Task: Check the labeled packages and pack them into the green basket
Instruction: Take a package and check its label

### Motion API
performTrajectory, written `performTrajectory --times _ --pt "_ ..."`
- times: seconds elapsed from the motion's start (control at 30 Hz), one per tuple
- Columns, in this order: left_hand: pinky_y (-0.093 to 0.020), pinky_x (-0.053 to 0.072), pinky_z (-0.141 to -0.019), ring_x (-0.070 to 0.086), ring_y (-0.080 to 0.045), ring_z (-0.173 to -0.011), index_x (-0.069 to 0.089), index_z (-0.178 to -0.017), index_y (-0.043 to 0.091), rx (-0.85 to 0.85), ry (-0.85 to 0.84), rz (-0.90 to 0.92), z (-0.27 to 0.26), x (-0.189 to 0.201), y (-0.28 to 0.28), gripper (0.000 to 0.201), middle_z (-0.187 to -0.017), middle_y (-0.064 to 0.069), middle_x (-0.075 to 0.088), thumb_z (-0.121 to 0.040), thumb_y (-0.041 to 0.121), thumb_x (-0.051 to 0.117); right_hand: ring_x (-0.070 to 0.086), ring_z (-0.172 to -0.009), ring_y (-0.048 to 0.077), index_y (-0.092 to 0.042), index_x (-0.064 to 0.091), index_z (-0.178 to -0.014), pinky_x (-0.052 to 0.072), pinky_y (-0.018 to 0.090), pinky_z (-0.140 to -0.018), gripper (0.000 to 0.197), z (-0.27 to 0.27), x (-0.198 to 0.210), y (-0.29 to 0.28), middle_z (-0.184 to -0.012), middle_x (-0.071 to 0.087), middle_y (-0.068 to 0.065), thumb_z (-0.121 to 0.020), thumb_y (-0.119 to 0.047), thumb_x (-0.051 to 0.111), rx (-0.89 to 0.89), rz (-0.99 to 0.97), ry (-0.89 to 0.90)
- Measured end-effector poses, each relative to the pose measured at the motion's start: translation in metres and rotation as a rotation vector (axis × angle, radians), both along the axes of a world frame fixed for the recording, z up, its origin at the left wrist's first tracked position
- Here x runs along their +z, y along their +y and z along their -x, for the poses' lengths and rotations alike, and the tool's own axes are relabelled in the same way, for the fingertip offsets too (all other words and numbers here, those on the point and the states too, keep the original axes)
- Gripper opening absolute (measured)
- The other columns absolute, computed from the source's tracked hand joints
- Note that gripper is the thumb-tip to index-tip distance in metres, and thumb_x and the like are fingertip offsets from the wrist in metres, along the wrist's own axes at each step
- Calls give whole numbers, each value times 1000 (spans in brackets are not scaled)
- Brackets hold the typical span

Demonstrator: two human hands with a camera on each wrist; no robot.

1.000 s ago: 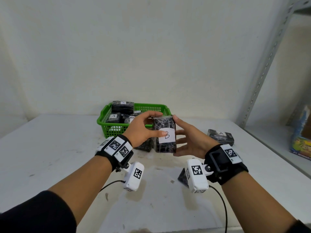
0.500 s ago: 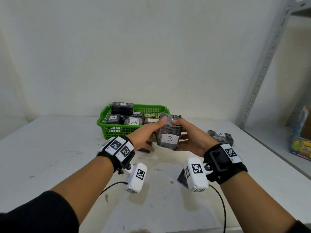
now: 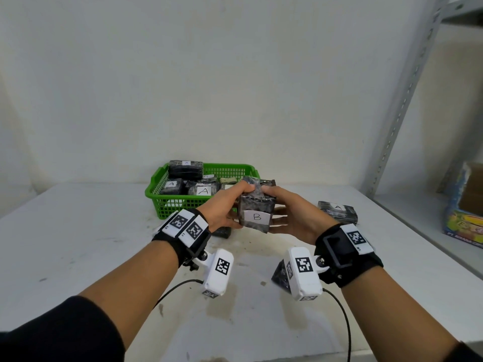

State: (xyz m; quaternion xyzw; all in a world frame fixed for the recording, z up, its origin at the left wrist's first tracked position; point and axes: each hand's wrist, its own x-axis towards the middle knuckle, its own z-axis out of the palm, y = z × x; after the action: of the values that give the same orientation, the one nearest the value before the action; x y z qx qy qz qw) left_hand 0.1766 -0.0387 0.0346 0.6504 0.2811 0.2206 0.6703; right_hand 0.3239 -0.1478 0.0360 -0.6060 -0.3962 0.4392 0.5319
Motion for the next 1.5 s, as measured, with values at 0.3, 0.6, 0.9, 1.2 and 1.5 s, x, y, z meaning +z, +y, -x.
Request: performTrajectory --times 0.3,0.6,0.9,1.2,1.5 --pt "-48 51 -92 65 -32 -98 61 -116 17 2 44 117 -5 0 -2 44 -107 -12 64 -89 51 56 73 -96 26 -24 75 -118 58 43 -94 63 -11 -3 -6 -112 76 5 -82 -73 60 37 5 -56" --pt "-62 44 -98 63 -47 -111 46 -143 25 -61 52 280 -23 -6 0 112 -133 -20 59 -62 99 25 74 -110 22 -20 64 -132 56 49 -102 40 -30 -21 -13 -119 76 7 -94 -29 74 -128 -184 -177" --pt "-40 61 -82 75 -17 -86 66 -117 14 163 31 -218 -79 -16 -31 95 -99 -1 76 -57 88 62 76 -105 31 -8 70 -124 57 49 -100 42 -61 -28 -31 -116 77 11 -100 -42 64 -249 -173 -85" --pt "-41 62 -77 75 -27 -77 73 -94 12 7 177 -176 -193 -20 -78 78 -88 -10 76 -64 82 57 77 -94 30 -12 74 -112 63 40 -78 37 -143 -27 -97 -101 80 11 -101 -44 59 -469 -17 -111" --pt "-44 58 -84 73 -33 -82 72 -95 13 -111 362 -270 -342 -63 -89 103 -90 -14 75 -46 97 40 69 -85 27 -13 69 -113 56 33 -69 36 -242 -36 -131 -100 73 13 -99 -45 63 -621 160 17"
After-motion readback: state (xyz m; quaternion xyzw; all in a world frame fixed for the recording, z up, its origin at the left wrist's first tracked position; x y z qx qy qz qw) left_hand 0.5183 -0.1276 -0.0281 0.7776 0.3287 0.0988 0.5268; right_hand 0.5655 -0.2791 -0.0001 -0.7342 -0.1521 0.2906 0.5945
